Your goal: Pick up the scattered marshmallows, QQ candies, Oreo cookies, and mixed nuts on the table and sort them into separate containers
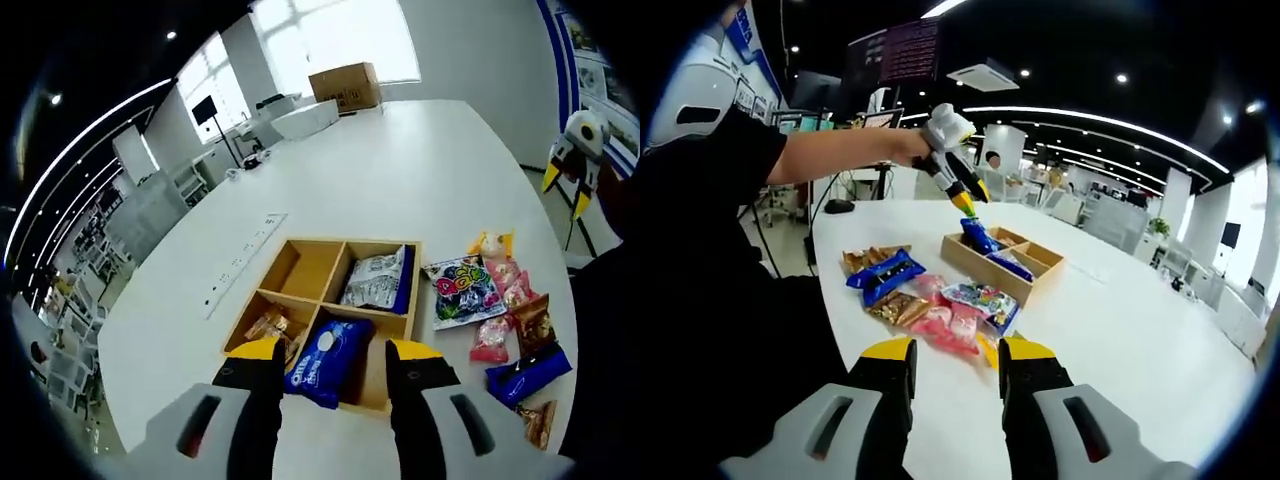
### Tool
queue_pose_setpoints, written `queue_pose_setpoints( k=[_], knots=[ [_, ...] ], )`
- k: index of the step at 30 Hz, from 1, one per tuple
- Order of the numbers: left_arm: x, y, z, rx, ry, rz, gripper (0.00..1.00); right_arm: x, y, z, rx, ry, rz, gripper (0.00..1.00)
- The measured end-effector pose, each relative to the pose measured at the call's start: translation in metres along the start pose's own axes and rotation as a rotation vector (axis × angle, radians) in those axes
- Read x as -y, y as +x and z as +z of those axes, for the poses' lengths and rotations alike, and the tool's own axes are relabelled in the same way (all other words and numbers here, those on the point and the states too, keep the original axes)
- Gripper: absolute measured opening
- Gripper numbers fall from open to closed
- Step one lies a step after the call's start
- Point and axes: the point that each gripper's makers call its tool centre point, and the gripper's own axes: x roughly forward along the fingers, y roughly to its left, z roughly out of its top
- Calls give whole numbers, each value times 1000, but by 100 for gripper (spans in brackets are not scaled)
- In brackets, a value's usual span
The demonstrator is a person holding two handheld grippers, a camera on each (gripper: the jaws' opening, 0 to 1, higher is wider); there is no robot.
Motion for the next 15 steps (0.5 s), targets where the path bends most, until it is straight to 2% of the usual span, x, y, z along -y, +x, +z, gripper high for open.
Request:
queue_pose_setpoints(
  k=[10, 12, 13, 15],
  knots=[
    [4, -29, 1, 76, -70, 7, 46, 3, 2, 3, -34, -33, -13, 30],
    [2, -34, -2, 67, -57, 40, 46, 3, 2, 4, -38, -40, -13, 30],
    [-1, -37, -5, 51, -21, 66, 46, 3, 2, 4, -38, -42, -13, 30],
    [0, -39, -7, 48, -18, 68, 46, 3, 2, 4, -40, -41, -13, 29]
  ],
)
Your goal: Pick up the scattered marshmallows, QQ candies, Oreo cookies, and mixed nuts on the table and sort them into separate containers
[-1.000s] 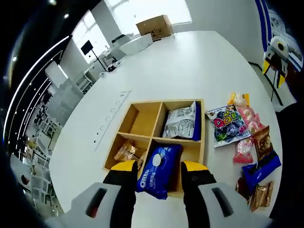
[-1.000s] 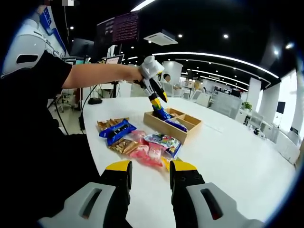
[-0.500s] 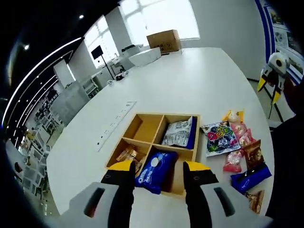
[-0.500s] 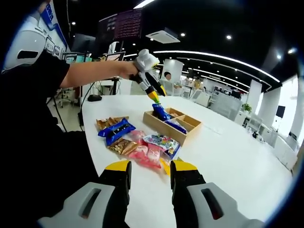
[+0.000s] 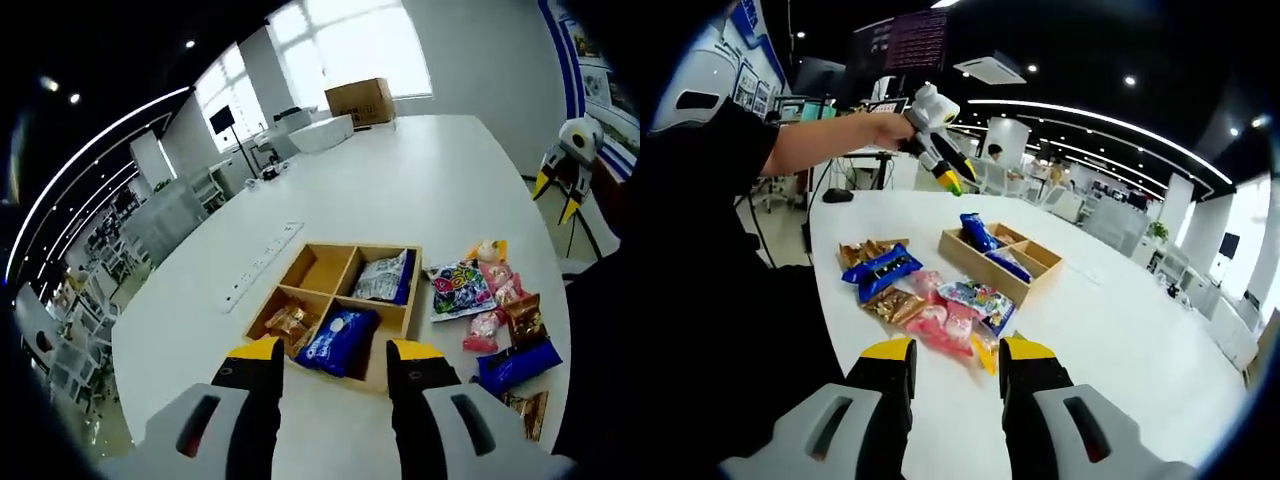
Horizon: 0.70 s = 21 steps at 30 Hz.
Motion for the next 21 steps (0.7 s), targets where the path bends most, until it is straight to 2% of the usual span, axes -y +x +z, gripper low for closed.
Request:
queue_pose_setpoints(
  k=[7, 10, 15, 21],
  knots=[
    [-2, -12, -4, 37, -35, 7, 46, -1, 2, -1, -5, 2, 6, 29],
    [-18, -11, -10, 39, -40, 22, 48, -2, 3, -3, -10, 1, 9, 29],
    [-29, -16, -17, 43, -34, 48, 48, 0, 4, -7, -20, 9, 7, 29],
    [-28, -27, -19, 73, -45, 55, 48, 1, 8, -10, -27, 15, 5, 30]
  ],
)
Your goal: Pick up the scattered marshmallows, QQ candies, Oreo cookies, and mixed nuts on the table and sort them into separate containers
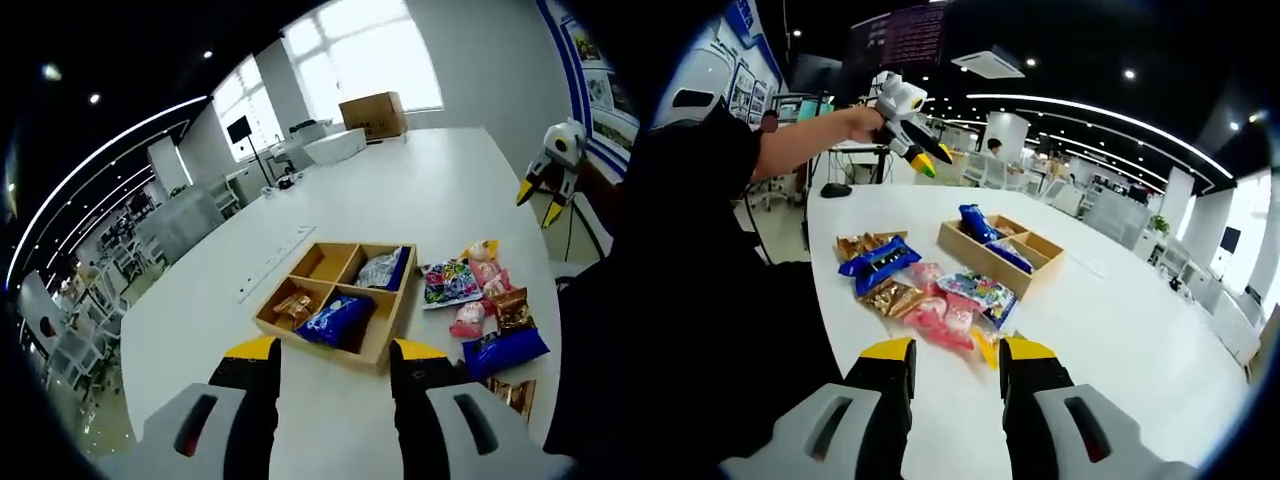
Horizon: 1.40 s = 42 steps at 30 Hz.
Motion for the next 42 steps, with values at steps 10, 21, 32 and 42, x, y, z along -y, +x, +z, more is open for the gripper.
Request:
queue_pose_setpoints(
  k=[10, 21, 32, 42],
  knots=[
    [9, -24, -13, 55, -58, 13, 50, -2, 5, -4, -14, 4, 3, 30],
    [21, -46, -28, 101, -122, 50, 50, 0, 10, -11, -32, 21, 5, 29],
    [33, -76, -43, 110, -137, 81, 49, 2, 13, -11, -31, 18, 6, 29],
    [42, -94, -52, 139, -179, 95, 49, 4, 15, -7, -21, 10, 4, 30]
  ],
)
